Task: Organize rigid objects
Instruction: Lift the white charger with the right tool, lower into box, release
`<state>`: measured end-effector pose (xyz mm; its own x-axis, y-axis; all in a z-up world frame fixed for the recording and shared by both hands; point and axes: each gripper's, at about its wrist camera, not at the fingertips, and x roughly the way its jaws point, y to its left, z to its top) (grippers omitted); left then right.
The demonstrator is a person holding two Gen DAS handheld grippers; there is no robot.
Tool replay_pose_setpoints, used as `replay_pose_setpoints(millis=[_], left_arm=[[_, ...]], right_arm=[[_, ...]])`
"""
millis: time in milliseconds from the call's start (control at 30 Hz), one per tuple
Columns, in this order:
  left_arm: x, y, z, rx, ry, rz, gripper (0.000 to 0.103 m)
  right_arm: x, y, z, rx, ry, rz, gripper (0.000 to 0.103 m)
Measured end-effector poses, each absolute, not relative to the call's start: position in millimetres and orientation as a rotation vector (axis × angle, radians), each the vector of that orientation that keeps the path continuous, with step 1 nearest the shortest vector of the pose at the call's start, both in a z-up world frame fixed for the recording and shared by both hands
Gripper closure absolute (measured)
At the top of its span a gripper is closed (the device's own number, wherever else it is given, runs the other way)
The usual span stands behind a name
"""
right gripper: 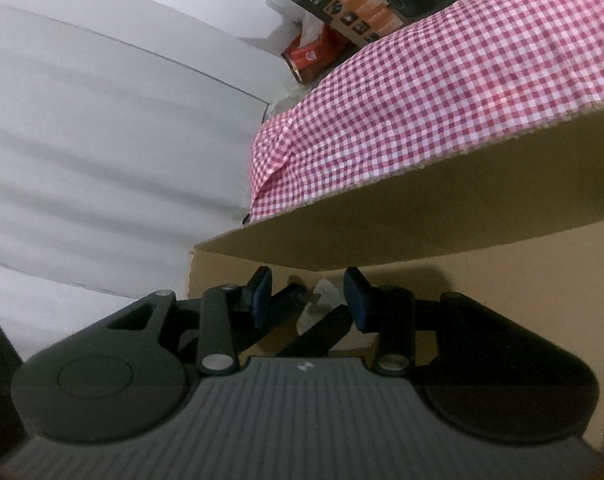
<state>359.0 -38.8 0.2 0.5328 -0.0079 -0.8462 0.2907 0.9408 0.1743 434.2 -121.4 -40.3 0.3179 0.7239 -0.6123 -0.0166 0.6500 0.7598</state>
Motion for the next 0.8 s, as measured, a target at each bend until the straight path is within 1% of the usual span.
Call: replay_pose_setpoints(millis=[67,100,133,200,267,333,367,433,467,533,633,700,800], left_arm=[[353,-39,8,0.307,0.977,-0.194,0.067],[350,-38,13,0.299,0.965,-0.2,0.059],[345,-37,19,0.293,0.948,-0.203,0.048],[332,-34,36,0.281,0.896,-0.21,0.039],[317,-29,56,0.261,0.854,-0.223,0.034],[299,-21,76,0.237,0.809,-0.23,0.025],[288,-16,88,0.225,0.777,-0.229,0.023],[265,-9,107,0.209,0.723,-0.227,0.016],[250,-4,118,0.2,0.694,-0.226,0.015],[220,6,133,0.172,0.643,-0.234,0.01],[177,18,141,0.132,0.587,-0.248,0.006],[149,22,131,0.112,0.581,-0.251,0.006],[116,24,105,0.093,0.596,-0.251,0.006]], right_arm=[[434,-125,-39,0.748,1.149,0.554,0.063],[436,-125,-39,0.751,1.138,0.56,0.063],[432,-129,-33,0.752,1.124,0.565,0.063],[420,-138,-18,0.741,1.101,0.571,0.063],[410,-147,-2,0.728,1.06,0.583,0.063],[394,-158,19,0.707,1.019,0.597,0.063],[384,-165,30,0.7,0.996,0.609,0.062],[360,-177,54,0.679,0.937,0.64,0.062],[350,-182,64,0.665,0.911,0.655,0.061],[318,-195,90,0.63,0.851,0.699,0.06],[268,-210,122,0.561,0.765,0.772,0.052],[237,-214,136,0.513,0.724,0.809,0.042],[196,-212,143,0.453,0.71,0.855,0.037]])
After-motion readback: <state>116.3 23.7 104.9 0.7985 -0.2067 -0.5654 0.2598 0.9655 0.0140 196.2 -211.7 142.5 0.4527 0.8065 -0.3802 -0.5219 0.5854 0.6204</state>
